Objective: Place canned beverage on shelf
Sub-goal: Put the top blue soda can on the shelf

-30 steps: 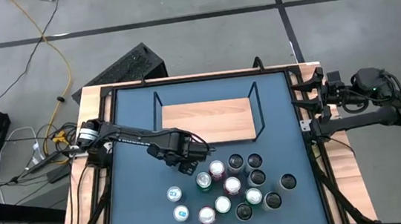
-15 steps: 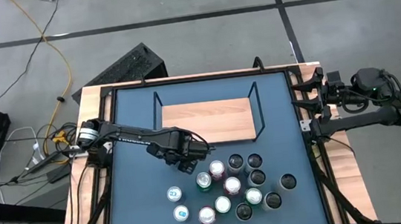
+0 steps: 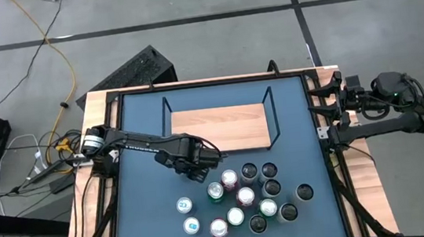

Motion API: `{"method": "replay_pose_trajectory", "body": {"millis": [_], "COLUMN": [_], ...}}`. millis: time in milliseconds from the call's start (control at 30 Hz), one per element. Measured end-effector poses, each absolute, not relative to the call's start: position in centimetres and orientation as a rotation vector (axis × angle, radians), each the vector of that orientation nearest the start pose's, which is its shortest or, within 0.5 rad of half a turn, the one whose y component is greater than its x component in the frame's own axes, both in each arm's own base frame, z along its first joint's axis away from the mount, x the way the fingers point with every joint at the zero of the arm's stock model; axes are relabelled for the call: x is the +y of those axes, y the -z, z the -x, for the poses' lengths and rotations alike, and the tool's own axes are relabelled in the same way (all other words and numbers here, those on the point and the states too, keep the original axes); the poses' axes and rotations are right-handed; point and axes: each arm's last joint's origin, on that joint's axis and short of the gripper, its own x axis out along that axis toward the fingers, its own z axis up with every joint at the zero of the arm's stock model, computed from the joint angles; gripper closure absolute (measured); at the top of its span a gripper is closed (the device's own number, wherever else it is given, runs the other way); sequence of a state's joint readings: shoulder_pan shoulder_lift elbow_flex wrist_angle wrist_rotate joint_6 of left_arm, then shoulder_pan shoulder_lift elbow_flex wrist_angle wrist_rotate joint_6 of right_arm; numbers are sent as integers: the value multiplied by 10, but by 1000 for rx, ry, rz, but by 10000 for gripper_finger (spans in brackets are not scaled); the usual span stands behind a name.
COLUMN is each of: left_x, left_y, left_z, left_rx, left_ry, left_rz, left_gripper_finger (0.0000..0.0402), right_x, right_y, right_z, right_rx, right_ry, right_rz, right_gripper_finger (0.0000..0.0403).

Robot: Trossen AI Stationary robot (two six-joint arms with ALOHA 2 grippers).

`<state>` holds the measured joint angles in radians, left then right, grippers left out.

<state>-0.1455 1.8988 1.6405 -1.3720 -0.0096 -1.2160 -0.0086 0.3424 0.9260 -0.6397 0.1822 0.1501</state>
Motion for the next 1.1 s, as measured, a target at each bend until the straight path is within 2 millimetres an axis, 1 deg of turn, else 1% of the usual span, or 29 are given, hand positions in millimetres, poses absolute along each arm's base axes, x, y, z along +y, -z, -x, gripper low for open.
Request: {"method": "replay_pose_trajectory", "body": {"millis": [67,267,367,500,600,733,833,1100], "left_x": [-51,-51,-54,-60,-61,-60,-55,-30], "left_y": [-253,-253,-253,-265,-280,-302,-316,-345], "left_z": [-348,-348,-350,-357,-361,-365,-364,-362], "left_rx": [1447,1457,1467,1443,1415,1370,1363,1341], "left_ry": [-874,-860,-791,-673,-593,-458,-366,-167], "left_rz": [802,814,818,803,768,649,518,175], "left_gripper_finger": [171,171,162,161,163,163,163,162], "right_x": [-6,-6,-6,-6,-6,-6,-6,-6], "right_y": [-371,-368,-368,-368,-368,-368,-368,-367], "right_z": [-39,-38,-38,-38,-38,-38,-38,-38], "right_rx": [51,83,82,82,83,83,84,89], "right_ry": [195,198,198,198,198,198,198,198], "right_rz": [-144,-152,-156,-156,-153,-147,-147,-140], "right_gripper_finger": [142,142,142,142,142,142,142,142]}}
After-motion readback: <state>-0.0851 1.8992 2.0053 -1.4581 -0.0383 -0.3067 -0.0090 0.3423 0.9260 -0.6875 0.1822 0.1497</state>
